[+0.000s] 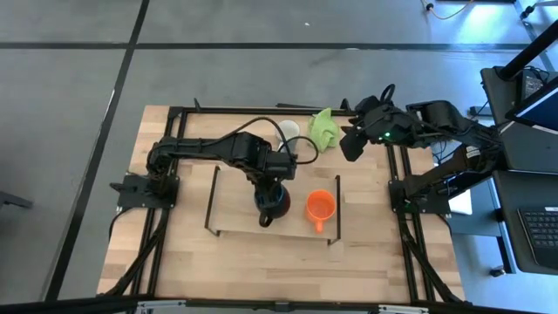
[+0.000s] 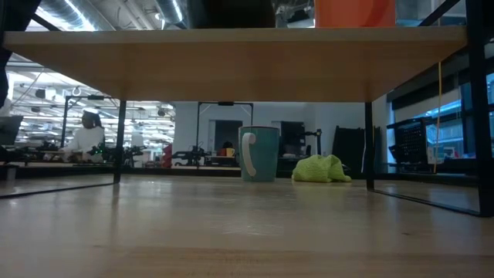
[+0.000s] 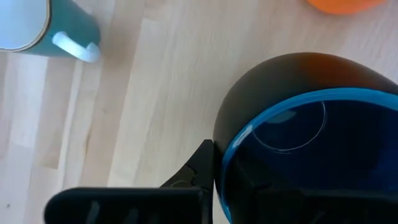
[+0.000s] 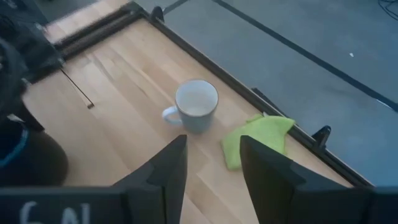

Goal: Stack small to large cups/mugs on shelf
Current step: Put the black mugs on the shelf

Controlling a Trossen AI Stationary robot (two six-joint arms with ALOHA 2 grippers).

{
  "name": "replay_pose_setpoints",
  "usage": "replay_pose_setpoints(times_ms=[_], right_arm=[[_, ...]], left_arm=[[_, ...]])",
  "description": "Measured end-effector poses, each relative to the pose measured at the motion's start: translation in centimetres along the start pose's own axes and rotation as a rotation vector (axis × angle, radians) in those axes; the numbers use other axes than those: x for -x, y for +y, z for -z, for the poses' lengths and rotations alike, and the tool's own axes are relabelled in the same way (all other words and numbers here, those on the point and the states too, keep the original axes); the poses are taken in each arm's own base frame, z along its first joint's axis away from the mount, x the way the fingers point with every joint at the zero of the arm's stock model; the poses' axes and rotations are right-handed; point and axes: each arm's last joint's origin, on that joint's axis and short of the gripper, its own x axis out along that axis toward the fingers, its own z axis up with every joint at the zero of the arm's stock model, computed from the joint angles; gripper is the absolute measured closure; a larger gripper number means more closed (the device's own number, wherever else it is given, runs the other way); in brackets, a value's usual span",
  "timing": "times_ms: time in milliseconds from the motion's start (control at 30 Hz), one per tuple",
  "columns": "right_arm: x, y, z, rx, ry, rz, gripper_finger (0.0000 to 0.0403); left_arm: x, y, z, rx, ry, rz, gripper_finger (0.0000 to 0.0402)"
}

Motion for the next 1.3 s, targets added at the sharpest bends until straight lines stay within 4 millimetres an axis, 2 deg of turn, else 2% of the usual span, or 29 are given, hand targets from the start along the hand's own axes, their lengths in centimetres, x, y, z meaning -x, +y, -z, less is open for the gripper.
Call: replay_pose_setpoints(times_ms=[300, 567, 900, 1300], right_arm=[[-2.2, 0.7, 1.4, 0.026, 0.051, 0.033, 0.0254], [-2.6, 1.2, 0.7, 0.012, -0.032, -0.015, 0.0254], [-3.2, 0.3, 0.0, 0.009, -0.039, 0.011, 0.0254], [-3.2, 0.4, -0.1, 0.011, -0.054, 0.002, 0.0253]], left_arm=[[0.0, -0.1, 0.0, -0.017, 0.002, 0.005, 0.0389], [0.0, -0.1, 0.1, -0.018, 0.002, 0.007, 0.0370], [0.1, -0.3, 0.1, -0.023, 0.002, 0.012, 0.0369], [1.9, -0.2, -0.1, 0.003, -0.061, 0.056, 0.0368]])
